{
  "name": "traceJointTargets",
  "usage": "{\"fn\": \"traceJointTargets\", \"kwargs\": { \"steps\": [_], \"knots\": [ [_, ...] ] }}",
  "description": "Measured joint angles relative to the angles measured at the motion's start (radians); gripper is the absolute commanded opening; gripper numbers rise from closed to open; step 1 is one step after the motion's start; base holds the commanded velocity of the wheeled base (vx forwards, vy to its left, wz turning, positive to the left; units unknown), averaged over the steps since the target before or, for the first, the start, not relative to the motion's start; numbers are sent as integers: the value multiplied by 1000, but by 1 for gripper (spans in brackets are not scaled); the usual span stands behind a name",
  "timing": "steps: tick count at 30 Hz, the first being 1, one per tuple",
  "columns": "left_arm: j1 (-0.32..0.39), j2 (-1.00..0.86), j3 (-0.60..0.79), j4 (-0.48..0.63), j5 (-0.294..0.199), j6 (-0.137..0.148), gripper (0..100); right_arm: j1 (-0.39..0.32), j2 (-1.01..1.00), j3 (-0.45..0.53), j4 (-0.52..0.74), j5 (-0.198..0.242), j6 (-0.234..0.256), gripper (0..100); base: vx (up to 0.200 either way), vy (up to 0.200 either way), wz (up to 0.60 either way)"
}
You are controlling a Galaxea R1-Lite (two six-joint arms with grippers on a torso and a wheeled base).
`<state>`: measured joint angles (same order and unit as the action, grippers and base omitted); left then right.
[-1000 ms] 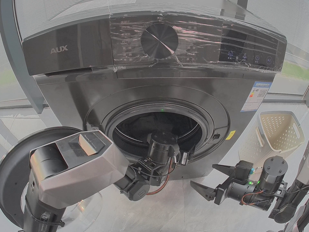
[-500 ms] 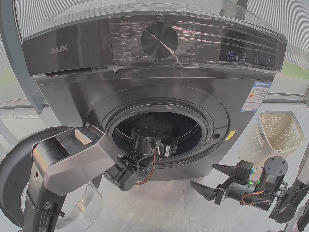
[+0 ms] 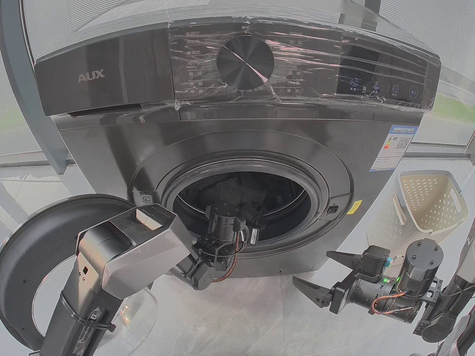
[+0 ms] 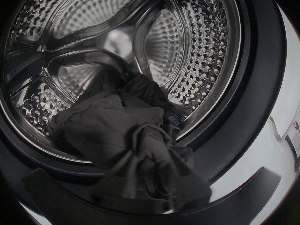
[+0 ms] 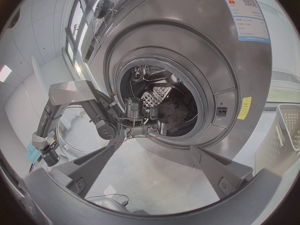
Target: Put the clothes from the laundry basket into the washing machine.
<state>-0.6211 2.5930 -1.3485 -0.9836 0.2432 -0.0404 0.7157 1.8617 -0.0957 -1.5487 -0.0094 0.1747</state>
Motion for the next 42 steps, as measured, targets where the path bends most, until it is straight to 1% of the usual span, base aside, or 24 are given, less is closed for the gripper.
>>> {"fn": "traceJointTargets", "kwargs": {
  "steps": [7,13,24,29,30,34,36,42],
  "knots": [
    [16,38,-82,5,4,2,0,1,0,-1,0,0,0,100,0,0,0],
    [42,63,-249,11,23,1,0,1,0,-2,0,0,0,100,0,0,0],
    [90,151,-589,89,73,1,0,-1,0,-4,0,2,0,100,0,0,0],
    [113,192,-639,115,90,2,0,-1,0,-5,0,2,0,100,0,0,0],
    [113,197,-643,115,90,2,100,-1,1,-5,0,2,0,100,0,0,0],
    [117,206,-643,114,90,-1,100,-1,2,-6,0,2,0,100,0,0,0],
    [116,203,-620,115,90,-4,100,-2,2,-6,0,2,0,100,0,0,0],
    [97,150,-473,136,80,-8,100,-3,2,-5,0,2,0,100,0,0,0]
  ]
}}
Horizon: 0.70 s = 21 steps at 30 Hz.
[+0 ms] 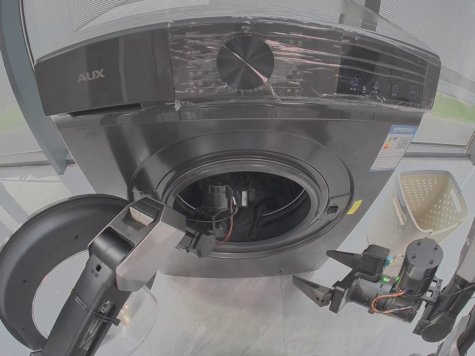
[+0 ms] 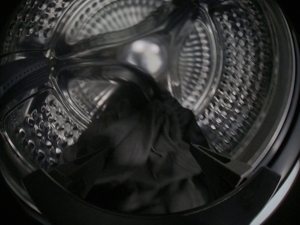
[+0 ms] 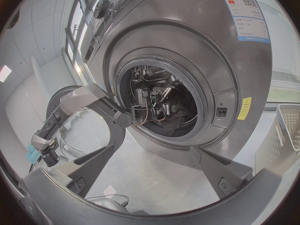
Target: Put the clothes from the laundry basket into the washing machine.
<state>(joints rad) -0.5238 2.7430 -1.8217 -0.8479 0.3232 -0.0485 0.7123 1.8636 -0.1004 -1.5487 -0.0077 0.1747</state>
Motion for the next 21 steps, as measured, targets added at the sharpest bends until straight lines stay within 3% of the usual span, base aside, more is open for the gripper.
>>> {"fn": "traceJointTargets", "kwargs": {
  "steps": [10,21],
  "knots": [
    [-60,-128,303,31,-71,7,100,3,-1,0,0,0,0,100,0,0,0],
    [-80,-118,353,15,-83,22,100,4,-2,1,0,0,0,100,0,0,0]
  ]
}}
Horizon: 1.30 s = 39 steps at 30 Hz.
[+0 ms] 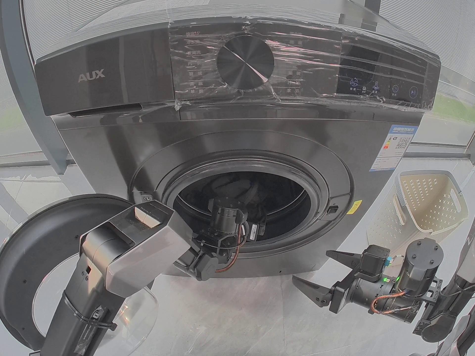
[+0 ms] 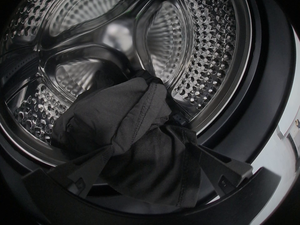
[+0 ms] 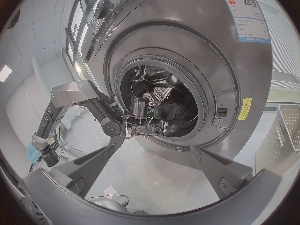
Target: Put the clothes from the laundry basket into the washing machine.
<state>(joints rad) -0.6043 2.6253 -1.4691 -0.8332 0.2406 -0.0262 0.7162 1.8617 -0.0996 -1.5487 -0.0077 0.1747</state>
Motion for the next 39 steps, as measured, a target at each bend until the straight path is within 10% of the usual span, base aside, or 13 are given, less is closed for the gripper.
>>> {"fn": "traceJointTargets", "kwargs": {
  "steps": [2,3,39],
  "knots": [
    [-2,4,-2,-2,0,0,100,0,0,0,0,0,0,100,0,0,0],
    [-2,7,-3,-2,1,0,0,0,0,0,0,0,0,100,0,0,0],
    [87,104,-416,-4,44,-3,0,-2,0,-5,0,0,0,100,0,0,0]
  ]
}}
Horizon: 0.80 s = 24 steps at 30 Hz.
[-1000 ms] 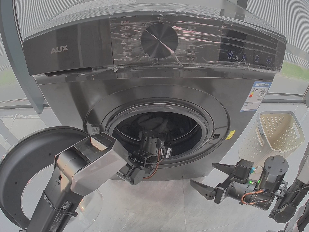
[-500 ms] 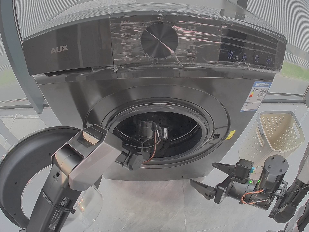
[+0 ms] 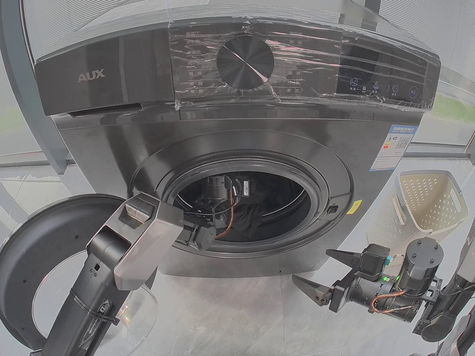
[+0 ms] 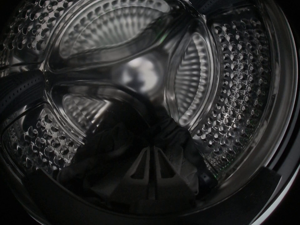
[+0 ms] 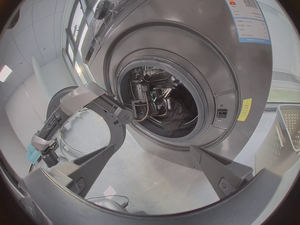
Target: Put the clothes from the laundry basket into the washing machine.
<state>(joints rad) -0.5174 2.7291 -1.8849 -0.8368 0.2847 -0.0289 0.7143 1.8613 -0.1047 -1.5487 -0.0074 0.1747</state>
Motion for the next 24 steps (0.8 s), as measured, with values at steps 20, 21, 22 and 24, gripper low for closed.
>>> {"fn": "traceJointTargets", "kwargs": {
  "steps": [20,21,22,24],
  "knots": [
    [-87,-223,417,119,-19,-69,100,2,0,2,0,0,0,100,0,0,0],
    [-87,-231,437,120,-21,-70,100,2,0,3,0,0,0,100,0,0,0],
    [-88,-237,455,122,-27,-70,100,2,0,3,0,0,0,100,0,0,0],
    [-96,-244,483,123,-45,-70,100,2,0,3,0,0,0,100,0,0,0]
  ]
}}
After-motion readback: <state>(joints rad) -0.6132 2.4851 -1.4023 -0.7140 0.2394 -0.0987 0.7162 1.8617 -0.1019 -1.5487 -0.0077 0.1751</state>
